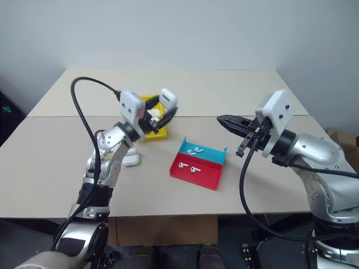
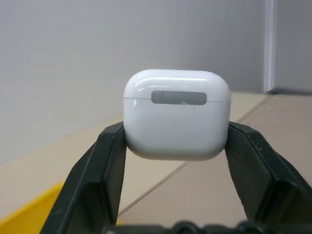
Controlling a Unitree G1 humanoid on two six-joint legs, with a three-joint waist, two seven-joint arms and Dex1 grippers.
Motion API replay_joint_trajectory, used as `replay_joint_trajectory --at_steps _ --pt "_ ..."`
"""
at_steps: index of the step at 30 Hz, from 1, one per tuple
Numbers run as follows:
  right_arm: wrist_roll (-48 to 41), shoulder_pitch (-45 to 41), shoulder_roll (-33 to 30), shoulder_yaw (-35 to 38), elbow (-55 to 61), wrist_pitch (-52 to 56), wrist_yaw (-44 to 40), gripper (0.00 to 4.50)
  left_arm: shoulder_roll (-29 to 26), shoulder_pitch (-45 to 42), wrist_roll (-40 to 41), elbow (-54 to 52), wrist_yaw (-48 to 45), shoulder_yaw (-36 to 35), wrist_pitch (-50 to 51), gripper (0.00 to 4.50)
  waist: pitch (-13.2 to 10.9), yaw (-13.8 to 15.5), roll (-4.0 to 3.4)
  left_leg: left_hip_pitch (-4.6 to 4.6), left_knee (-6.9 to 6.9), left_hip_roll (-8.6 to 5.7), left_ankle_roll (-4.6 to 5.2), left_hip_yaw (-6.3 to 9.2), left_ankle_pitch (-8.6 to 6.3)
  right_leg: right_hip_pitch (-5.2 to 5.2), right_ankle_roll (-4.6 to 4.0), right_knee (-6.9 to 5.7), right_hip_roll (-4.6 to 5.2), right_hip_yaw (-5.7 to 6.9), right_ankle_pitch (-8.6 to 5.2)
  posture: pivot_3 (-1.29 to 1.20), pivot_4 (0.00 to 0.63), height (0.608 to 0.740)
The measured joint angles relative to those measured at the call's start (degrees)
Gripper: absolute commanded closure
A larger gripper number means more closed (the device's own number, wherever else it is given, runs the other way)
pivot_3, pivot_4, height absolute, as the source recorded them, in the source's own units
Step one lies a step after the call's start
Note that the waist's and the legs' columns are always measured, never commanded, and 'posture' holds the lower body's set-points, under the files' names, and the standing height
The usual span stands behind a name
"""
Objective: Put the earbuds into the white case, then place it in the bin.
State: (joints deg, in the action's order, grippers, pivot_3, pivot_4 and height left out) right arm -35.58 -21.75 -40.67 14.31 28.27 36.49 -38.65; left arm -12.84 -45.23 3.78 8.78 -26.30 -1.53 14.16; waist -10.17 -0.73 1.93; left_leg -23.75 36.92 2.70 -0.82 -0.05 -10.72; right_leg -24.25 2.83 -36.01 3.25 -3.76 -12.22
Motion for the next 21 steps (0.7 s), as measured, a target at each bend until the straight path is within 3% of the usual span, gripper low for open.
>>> replay_joint_trajectory --at_steps 2,5,8,18,21 --pt "-0.8 1.6 0.8 0.9 1.0 0.6 1.8 4.45 -1.0 -3.0 -1.5 -0.7 3.9 -0.5 6.4 1.74 0.0 -0.4 -0.01 0.02 -0.01 0.0 0.0 -0.01 0.0 0.0 0.0 0.01 -0.01 -0.03 0.0 0.0 0.15 0.74" --pt "-0.9 2.9 1.0 1.0 1.7 0.8 2.9 4.45 2.5 -5.7 -1.7 -1.6 12.7 -3.7 15.3 1.74 0.0 -0.3 0.0 0.02 -0.02 0.0 0.0 0.0 0.0 0.02 0.02 0.03 0.0 -0.02 -0.02 0.0 0.15 0.74" --pt "0.1 3.1 0.1 -0.3 1.5 0.8 2.7 4.45 3.2 -7.8 -4.6 1.0 18.7 -2.3 23.3 1.74 0.0 -0.3 0.0 0.02 -0.02 -0.02 0.0 0.0 0.0 0.0 0.02 0.02 -0.01 -0.02 -0.02 0.0 0.15 0.74" --pt "3.8 4.1 -2.6 -2.6 0.5 0.8 2.7 4.45 2.0 -15.0 -5.9 18.2 23.4 -3.4 25.7 1.74 0.0 -0.1 0.04 -0.04 -0.08 -0.05 -0.01 -0.01 -0.01 -0.04 0.04 0.1 0.03 -0.01 -0.03 0.0 0.15 0.74" --pt "3.9 4.9 -2.7 -2.5 0.5 0.8 2.8 4.5 2.1 -15.1 -5.9 22.6 22.9 -2.7 25.5 0.67 0.0 -0.1 0.05 -0.06 -0.08 -0.09 -0.02 -0.01 -0.01 -0.04 0.05 0.11 0.07 -0.01 -0.03 0.0 0.15 0.74"
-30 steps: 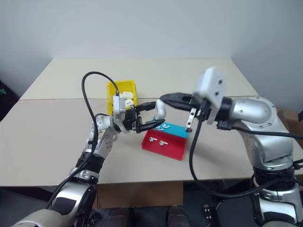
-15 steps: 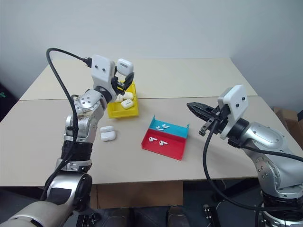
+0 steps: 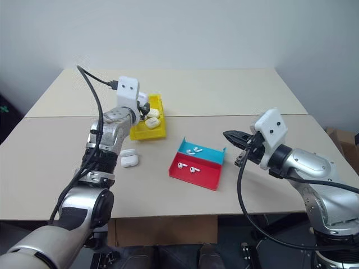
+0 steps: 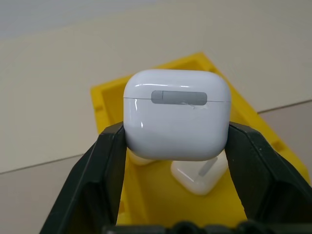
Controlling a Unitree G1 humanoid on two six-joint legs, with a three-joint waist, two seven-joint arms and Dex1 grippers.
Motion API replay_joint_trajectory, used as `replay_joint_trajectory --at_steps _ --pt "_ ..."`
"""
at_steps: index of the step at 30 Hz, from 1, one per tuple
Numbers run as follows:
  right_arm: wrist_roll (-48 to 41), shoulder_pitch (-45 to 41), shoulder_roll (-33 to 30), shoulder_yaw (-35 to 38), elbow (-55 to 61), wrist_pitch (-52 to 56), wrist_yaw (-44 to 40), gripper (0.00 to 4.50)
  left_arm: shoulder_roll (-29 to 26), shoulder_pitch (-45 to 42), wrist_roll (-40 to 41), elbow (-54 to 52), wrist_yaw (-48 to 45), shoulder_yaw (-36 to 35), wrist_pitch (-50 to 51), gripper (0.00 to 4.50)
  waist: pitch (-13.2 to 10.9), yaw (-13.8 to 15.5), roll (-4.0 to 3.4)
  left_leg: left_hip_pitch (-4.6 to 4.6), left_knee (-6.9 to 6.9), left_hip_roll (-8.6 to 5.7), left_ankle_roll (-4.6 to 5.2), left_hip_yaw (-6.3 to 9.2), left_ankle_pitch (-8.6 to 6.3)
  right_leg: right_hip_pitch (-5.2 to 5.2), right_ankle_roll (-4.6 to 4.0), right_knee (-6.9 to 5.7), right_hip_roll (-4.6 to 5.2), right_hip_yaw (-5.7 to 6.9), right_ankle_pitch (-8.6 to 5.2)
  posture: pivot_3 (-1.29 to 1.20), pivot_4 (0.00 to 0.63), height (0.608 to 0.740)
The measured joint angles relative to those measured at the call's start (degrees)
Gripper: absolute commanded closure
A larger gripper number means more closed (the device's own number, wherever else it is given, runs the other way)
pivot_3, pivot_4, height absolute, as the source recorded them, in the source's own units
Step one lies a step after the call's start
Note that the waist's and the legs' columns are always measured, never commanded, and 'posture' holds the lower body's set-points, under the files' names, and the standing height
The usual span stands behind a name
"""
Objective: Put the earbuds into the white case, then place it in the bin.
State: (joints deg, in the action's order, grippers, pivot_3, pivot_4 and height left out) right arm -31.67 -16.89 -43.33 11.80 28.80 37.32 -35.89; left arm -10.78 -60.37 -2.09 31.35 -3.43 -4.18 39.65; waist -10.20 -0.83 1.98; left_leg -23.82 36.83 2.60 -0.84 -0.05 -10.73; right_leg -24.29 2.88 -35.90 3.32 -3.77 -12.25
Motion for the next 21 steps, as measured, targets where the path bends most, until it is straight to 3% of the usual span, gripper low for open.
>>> replay_joint_trajectory --at_steps 3,8,10,13,16,21 --pt "0.0 0.2 -0.1 0.3 0.3 0.1 0.3 4.5 0.2 -0.1 -0.1 3.2 0.9 0.6 -1.4 0.05 0.0 0.0 0.0 0.0 0.0 0.0 0.0 0.0 0.0 0.0 0.0 -0.01 0.01 0.0 0.0 0.0 0.15 0.74" --pt "0.0 1.6 -0.5 1.0 0.7 0.1 1.0 4.5 1.1 -0.3 1.5 2.8 2.4 -1.3 -6.3 0.05 0.0 0.0 0.01 0.0 0.0 0.0 0.0 0.0 0.0 0.0 0.0 -0.01 0.01 0.0 0.0 0.0 0.15 0.74" --pt "0.5 3.0 -1.4 1.4 1.1 -0.2 0.7 4.5 1.8 1.5 4.5 -3.7 0.6 -2.9 -9.3 0.05 0.0 0.0 0.0 -0.04 -0.01 0.0 -0.02 -0.01 -0.01 -0.02 -0.05 0.0 0.04 0.0 0.03 0.0 0.15 0.74" --pt "2.9 7.9 -4.5 3.5 2.0 -3.7 -2.3 4.5 2.9 6.8 15.6 -18.3 -7.6 -7.5 -9.2 0.05 0.0 0.0 -0.02 -0.03 -0.01 -0.02 -0.08 -0.05 -0.05 0.0 -0.25 0.01 0.09 -0.01 0.15 0.0 0.15 0.74" --pt "6.7 15.4 -6.8 5.9 2.7 -10.8 -7.0 4.5 -2.2 14.7 21.5 -28.5 -16.8 -7.8 -8.4 0.05 0.0 -0.6 -0.06 0.08 -0.06 -0.01 -0.1 -0.06 -0.07 0.01 -0.19 -0.08 0.05 -0.06 0.1 0.0 0.15 0.74" --pt "7.3 21.7 -11.1 14.5 1.3 -16.9 -17.4 4.5 -17.9 33.5 25.7 -42.3 -36.8 -4.6 -10.5 0.05 0.0 -1.4 -0.03 0.44 -0.01 0.01 -0.18 -0.13 -0.01 0.28 0.06 -0.14 0.05 -0.12 -0.07 0.0 0.15 0.74"
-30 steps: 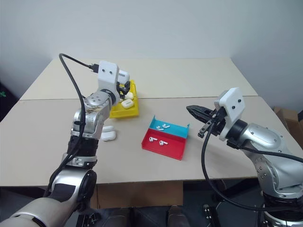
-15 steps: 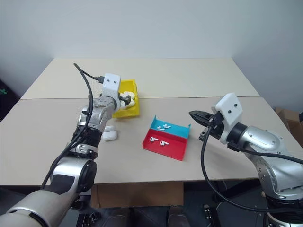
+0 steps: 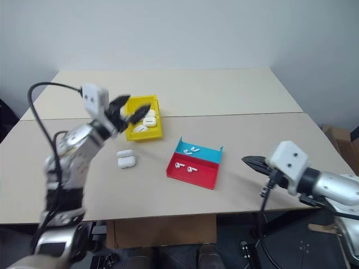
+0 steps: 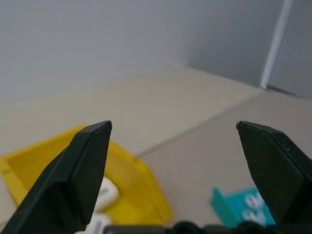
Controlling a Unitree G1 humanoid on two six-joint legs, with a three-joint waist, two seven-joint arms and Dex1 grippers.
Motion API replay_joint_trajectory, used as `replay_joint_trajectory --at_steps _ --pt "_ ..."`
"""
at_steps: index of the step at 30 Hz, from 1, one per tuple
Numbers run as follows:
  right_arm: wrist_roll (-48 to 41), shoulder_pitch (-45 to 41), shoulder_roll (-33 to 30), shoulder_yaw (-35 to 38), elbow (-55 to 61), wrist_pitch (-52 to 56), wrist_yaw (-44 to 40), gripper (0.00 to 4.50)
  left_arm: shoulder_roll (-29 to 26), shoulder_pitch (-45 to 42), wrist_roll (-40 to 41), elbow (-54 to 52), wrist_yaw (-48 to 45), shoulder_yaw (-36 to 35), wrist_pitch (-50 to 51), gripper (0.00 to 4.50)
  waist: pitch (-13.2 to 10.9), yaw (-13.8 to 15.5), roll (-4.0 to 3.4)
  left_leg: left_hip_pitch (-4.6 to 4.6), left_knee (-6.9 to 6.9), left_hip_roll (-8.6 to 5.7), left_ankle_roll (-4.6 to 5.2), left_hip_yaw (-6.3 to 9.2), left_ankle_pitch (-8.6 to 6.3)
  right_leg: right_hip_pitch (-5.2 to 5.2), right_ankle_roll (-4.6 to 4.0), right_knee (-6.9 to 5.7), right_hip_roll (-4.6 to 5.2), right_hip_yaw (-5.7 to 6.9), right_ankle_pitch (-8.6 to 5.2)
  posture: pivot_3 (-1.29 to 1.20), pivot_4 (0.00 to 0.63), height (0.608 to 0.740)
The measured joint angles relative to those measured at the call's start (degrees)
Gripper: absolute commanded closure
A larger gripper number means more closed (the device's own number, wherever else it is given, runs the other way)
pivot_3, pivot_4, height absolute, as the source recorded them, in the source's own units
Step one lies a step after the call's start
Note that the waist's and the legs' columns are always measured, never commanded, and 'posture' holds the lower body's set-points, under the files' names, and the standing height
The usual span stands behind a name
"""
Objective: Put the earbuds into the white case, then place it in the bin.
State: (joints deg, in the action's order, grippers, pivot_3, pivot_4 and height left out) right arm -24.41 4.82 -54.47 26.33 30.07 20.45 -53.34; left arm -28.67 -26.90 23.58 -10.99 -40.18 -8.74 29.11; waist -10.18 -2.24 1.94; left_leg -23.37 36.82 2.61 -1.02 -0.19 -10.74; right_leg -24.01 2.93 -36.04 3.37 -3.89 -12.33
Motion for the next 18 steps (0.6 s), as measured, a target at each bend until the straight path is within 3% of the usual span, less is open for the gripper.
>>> replay_joint_trajectory --at_steps 2,9,12,18 --pt "0.0 1.9 -1.1 2.7 -1.3 -1.6 -3.5 4.5 -4.3 5.2 0.3 -2.8 -5.2 0.4 -2.0 0.05 0.0 0.1 0.08 0.08 0.03 0.01 0.05 0.0 0.04 0.07 -0.44 0.0 0.0 0.0 -0.17 0.0 0.15 0.74" --pt "-1.7 6.5 -1.6 8.4 -5.1 -6.0 -13.1 4.5 -17.8 24.4 3.1 -8.9 -21.8 -4.7 -8.5 0.05 0.1 0.0 0.14 -0.02 0.02 0.1 0.08 -0.14 0.04 -0.1 -0.55 0.03 0.02 -0.08 -0.23 0.0 0.15 0.74" --pt "-1.7 6.4 -2.3 8.7 -7.5 -6.4 -15.5 4.5 -20.6 30.3 6.0 -12.0 -26.1 -8.4 -9.0 0.05 0.1 0.0 0.2 -0.01 0.02 0.12 0.08 -0.15 0.04 -0.09 -0.57 0.03 0.03 -0.06 -0.25 0.0 0.15 0.74" --pt "-1.7 0.6 -4.8 6.6 -12.1 -7.5 -17.9 4.5 -20.7 30.3 7.9 -14.7 -23.6 -10.7 -8.8 0.05 0.1 0.7 0.15 0.08 0.02 0.13 0.08 -0.17 0.04 -0.07 -0.58 0.01 0.01 -0.06 -0.25 0.0 0.15 0.74"
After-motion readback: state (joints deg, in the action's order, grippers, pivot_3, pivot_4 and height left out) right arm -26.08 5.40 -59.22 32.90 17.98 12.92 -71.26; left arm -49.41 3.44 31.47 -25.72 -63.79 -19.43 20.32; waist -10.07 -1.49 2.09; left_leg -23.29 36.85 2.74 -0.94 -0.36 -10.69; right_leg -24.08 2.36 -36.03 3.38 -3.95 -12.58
